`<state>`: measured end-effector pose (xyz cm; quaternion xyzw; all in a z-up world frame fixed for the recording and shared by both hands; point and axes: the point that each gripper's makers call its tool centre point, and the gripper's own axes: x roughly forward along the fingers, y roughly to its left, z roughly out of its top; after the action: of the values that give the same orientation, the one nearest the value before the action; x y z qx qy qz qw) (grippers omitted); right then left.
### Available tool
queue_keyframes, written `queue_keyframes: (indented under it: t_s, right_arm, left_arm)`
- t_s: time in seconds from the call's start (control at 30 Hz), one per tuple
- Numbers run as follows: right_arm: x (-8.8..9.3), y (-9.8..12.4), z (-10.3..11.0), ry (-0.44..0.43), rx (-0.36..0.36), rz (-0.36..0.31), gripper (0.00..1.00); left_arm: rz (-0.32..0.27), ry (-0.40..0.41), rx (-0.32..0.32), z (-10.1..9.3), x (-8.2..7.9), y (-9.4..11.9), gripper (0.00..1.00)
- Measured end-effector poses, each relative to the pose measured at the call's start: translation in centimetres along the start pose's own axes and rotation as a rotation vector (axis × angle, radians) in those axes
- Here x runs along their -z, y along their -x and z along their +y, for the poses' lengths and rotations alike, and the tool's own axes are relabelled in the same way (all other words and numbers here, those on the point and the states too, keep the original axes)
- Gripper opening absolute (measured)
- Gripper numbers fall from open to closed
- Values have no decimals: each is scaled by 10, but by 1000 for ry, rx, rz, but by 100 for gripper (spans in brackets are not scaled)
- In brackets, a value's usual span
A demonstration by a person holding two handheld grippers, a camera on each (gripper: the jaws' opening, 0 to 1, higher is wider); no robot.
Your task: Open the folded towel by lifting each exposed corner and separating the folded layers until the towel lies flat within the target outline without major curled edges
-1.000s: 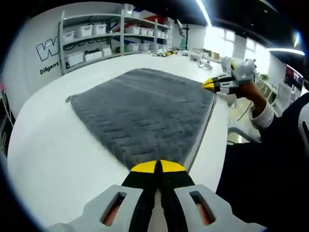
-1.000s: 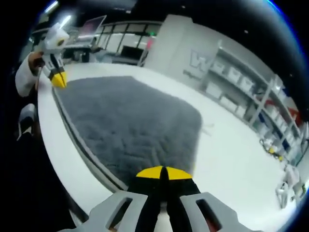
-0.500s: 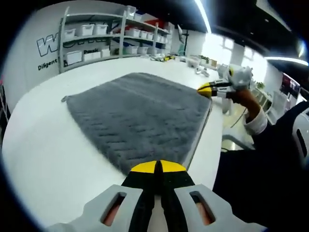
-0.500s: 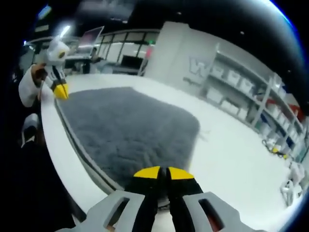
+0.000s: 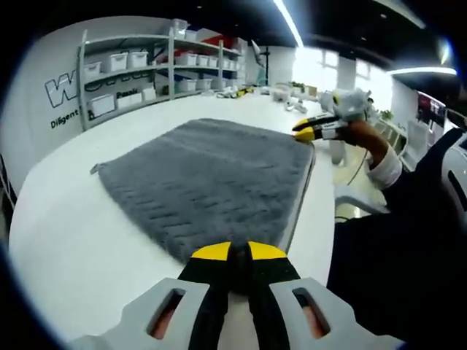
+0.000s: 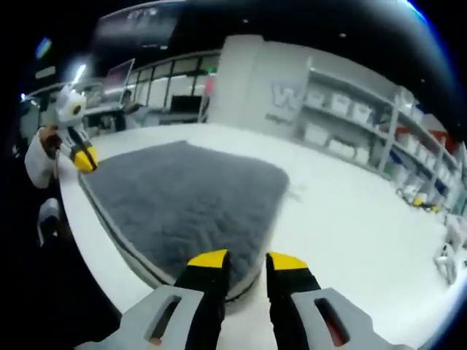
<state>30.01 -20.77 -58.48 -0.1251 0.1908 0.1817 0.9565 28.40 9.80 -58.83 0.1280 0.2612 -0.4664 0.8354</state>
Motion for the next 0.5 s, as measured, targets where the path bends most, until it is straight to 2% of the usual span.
queue_keyframes:
  t_s: [0.37, 0.5]
  right_arm:
    - [11, -3, 3, -96, -47, 17, 22]
    - [10, -3, 5, -83, -55, 15, 21]
  left_arm:
    - [30, -9, 11, -4, 6, -4, 6]
    - [33, -10, 10, -4, 7, -4, 6]
